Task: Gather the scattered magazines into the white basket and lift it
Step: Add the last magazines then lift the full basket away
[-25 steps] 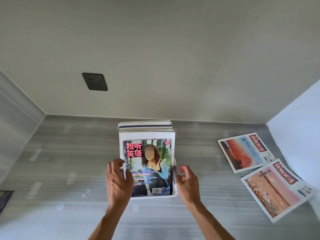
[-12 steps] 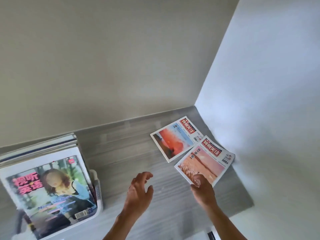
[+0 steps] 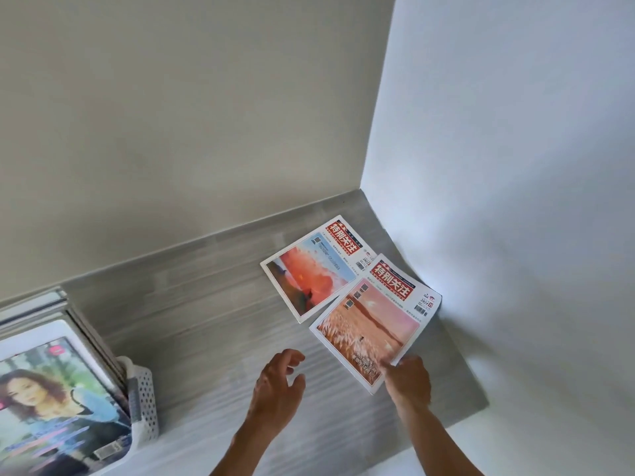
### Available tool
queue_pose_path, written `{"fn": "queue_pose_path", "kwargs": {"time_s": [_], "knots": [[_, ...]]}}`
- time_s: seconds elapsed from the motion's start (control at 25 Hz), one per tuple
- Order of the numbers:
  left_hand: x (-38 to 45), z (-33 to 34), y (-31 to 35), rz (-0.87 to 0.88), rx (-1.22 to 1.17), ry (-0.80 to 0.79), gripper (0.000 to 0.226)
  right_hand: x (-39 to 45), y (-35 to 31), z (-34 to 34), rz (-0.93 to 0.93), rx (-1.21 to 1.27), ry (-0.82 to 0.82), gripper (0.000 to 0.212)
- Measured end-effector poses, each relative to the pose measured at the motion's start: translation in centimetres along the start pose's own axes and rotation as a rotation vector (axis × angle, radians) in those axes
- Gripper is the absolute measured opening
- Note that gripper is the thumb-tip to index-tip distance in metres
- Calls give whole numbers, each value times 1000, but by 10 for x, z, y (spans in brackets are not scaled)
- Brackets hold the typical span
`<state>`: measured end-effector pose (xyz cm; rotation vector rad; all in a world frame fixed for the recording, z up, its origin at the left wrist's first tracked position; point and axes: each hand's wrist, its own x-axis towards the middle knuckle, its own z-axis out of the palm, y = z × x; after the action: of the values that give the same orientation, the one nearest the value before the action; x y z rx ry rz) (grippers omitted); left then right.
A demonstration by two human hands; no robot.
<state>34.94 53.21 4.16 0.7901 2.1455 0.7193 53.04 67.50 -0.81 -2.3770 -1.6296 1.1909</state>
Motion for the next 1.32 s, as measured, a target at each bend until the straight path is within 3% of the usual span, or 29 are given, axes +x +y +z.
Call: {"fn": "queue_pose_path", "kwargs": {"time_s": [0.12, 0.2, 0.32, 0.4, 0.48, 0.56, 0.64, 0.72, 0.88, 1.04, 1.2, 1.32], "knots": [[-1, 1, 2, -18, -17, 18, 21, 1, 1, 2, -70, 103, -10, 17], [-1, 0, 2, -21, -41, 44, 21, -4, 2, 3, 22, 413, -85, 15], [-6, -7, 3, -22, -84, 95, 20, -11, 0, -2, 200, 740, -315, 25], [-8, -19, 8, -37, -148, 203, 17, -21, -4, -8, 168, 819, -504, 26], [-12, -41, 12, -59, -353, 296, 33, -33, -3, -16, 83, 906, -726, 39], [-17, -67, 8, -78, -590, 195, 56, -41, 2, -25, 2, 891, -920, 58], [-26, -92, -1, -68, -651, -55, 48, -55, 5, -28, -96, 773, -1064, 67], [-37, -109, -13, -23, -637, -173, 34, -74, -2, -26, -241, 567, -1142, 62], [-66, -147, -52, -156, -643, -2, 55, -118, -28, 2, -442, 249, -1135, 48], [-113, -203, -114, -59, -722, 61, 37, -190, -68, 59, -575, 95, -1032, 33], [-154, -263, -163, 159, -908, 189, 33, -270, -128, 118, -681, 255, -835, 55], [-158, -315, -199, 182, -959, 301, 30, -325, -182, 155, -743, 325, -933, 60]]}}
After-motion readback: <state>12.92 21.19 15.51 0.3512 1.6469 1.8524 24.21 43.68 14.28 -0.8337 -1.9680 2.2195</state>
